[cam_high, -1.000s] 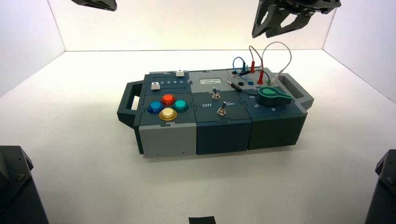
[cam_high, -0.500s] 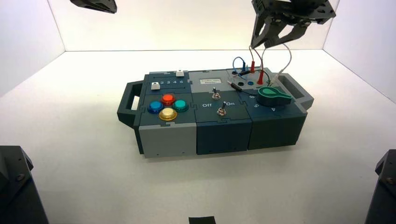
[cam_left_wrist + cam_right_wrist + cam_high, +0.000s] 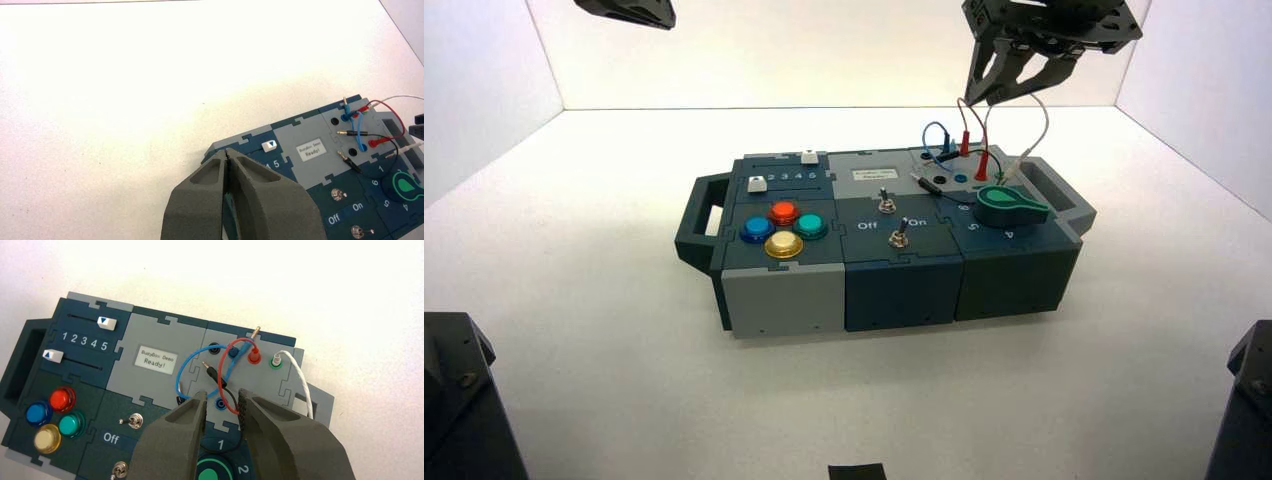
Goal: Pull the red wire.
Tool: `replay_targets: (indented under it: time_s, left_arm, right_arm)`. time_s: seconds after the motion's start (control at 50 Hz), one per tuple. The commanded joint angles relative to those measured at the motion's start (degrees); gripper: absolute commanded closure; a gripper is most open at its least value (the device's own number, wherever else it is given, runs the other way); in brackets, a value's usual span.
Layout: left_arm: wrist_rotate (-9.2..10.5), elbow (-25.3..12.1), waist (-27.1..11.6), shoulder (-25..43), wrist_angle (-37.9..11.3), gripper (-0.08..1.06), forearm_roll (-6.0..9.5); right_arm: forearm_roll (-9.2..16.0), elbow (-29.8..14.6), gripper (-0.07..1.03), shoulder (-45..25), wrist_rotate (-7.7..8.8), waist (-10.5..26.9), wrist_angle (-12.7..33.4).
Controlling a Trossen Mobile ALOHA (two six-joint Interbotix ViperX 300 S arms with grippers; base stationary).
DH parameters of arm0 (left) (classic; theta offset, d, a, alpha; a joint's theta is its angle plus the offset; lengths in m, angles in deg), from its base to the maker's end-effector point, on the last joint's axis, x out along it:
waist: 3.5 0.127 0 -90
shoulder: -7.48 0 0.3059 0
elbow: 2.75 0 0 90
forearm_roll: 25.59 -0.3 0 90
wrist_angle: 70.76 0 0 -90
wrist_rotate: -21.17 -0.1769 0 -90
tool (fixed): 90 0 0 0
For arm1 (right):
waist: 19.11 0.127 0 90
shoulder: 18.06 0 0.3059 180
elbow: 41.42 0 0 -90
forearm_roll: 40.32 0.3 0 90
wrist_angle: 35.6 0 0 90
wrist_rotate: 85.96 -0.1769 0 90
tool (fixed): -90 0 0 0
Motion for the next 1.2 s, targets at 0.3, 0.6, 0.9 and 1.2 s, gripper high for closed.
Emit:
replay_targets:
  time_s: [0.3,0.6,0.9,1.2]
  left_arm:
    - [0.26,-1.3,-0.4,-0.5,0.3,1.01,0.09]
    - [0.26,-1.3,-0.4,-0.5,0.2,1.01,0.09]
    - [0.26,-1.6,-0.4,-0.5,0.2,1.01,0.09]
    - [0.26,-1.7,-0.4,-0.5,0.2,1.01,0.09]
  right_arm:
    - [0.2,-1.1,0.60,-1.6,-0.09,0.3,-0.4]
    - [0.2,-1.1,0.92,-2.2,-0.09,0.3,-0.7]
    - [0.2,-1.2,0.98,-2.9,0.00,0.3,-0.4]
    - [-0.8,-4.9,0.98,-2.0,0.18,0.2,2.9]
